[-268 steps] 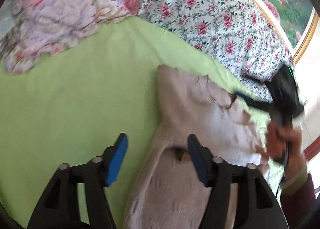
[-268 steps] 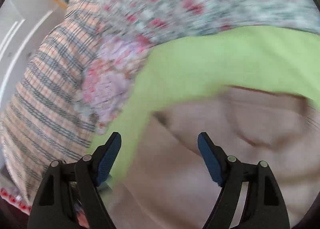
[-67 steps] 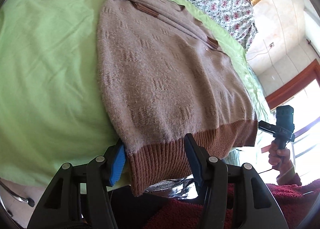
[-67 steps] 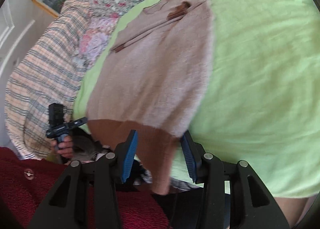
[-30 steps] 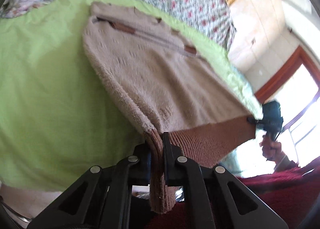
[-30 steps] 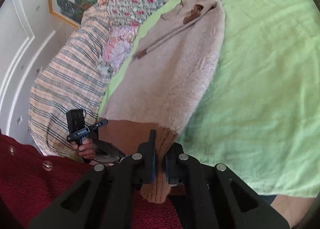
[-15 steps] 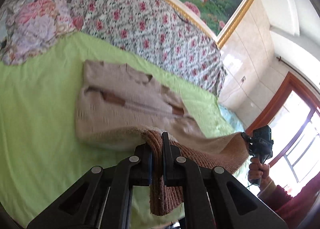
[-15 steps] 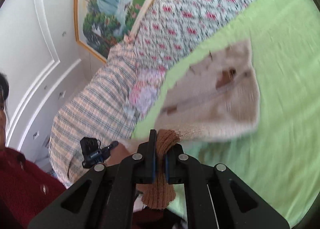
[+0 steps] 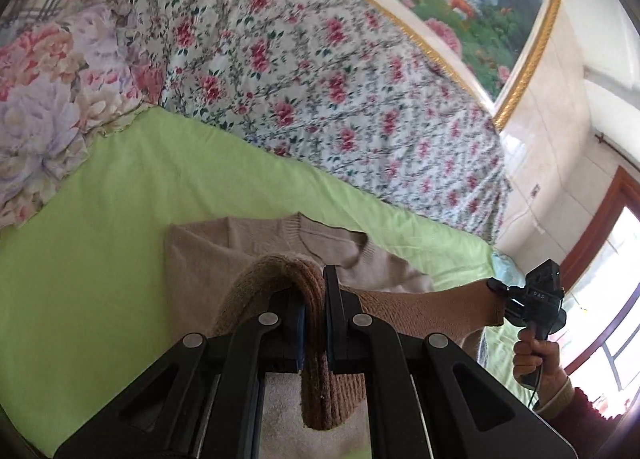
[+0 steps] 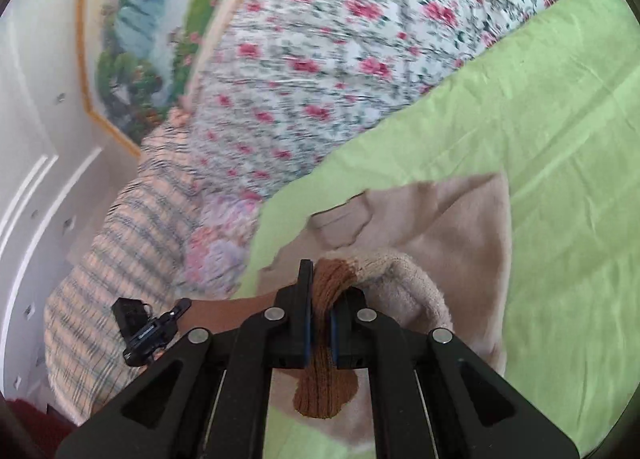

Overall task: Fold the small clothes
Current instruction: 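Lift the hem with both tools and fold it over toward the collar, then release the hem on the sweater and open both tools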

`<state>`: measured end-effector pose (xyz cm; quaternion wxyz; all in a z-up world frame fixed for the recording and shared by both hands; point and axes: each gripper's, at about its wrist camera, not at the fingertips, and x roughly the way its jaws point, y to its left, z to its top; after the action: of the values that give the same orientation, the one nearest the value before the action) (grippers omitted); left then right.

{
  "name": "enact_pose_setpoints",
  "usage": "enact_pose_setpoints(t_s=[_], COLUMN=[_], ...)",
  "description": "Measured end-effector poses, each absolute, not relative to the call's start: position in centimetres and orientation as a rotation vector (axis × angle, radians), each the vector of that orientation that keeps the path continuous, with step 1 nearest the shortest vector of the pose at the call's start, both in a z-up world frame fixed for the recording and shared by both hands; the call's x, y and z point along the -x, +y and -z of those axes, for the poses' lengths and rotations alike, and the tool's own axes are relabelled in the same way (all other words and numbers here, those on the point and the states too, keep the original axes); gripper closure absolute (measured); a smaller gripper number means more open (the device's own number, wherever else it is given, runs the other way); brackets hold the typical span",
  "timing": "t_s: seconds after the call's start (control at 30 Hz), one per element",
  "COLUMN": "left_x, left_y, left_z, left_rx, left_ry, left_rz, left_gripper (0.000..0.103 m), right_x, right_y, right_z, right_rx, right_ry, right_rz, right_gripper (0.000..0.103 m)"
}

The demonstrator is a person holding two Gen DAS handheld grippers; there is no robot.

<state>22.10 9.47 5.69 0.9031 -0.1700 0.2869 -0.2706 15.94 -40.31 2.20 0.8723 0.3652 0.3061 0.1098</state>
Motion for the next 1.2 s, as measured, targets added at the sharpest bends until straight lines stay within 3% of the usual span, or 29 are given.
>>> enact_pose_setpoints(t_s=[0.27, 0.43, 0.5, 0.57, 0.6, 0.73, 0.87, 1.0, 1.2], left_x=[-30.8, -32.7, -31.8, -29.8, -28.8, -24.0, -23.2, -26.5, -33.8], left_y=[9.3, 9.4, 9.6, 9.6, 9.4, 6.7, 1.3, -0.1, 3.3], left_z=[0.5, 3.2, 3.1, 2.4, 2.1, 1.5, 2.9, 3.5, 2.1], left_rx=[0.364, 0.389, 0.398, 0.376, 0.367, 0.314, 0.186, 0.115, 0.195], left_ry=[0.749, 0.846, 0.840, 0.839, 0.838, 0.836, 0.910, 0.950, 0.919], left_rz=[0.467, 0.444, 0.450, 0.464, 0.478, 0.572, 0.644, 0.602, 0.408], left_gripper=[0.097, 0.095, 0.091, 0.080, 0.077, 0.056, 0.056, 0.061, 0.061], right_x=[-22.2, -22.9, -21.9, -20.2, -19.3, -17.0, -19.1, -23.1, -25.9], right_y=[-42.2, -42.8, -43.0, -42.9, -42.6, -37.8, -31.3, -32.4, -41.1], right_z=[3.6, 5.5, 4.6, 3.2, 2.7, 0.9, 2.3, 4.1, 3.4], right_rx=[-0.775, -0.806, -0.800, -0.761, -0.741, -0.626, -0.389, -0.269, -0.452], right_ry=[0.771, 0.846, 0.817, 0.765, 0.746, 0.764, 0.940, 1.048, 0.919], right_rz=[-0.150, -0.079, -0.059, -0.042, -0.041, -0.179, -0.337, -0.168, 0.113], right_gripper=[0.095, 0.088, 0.071, 0.054, 0.052, 0.052, 0.052, 0.052, 0.054])
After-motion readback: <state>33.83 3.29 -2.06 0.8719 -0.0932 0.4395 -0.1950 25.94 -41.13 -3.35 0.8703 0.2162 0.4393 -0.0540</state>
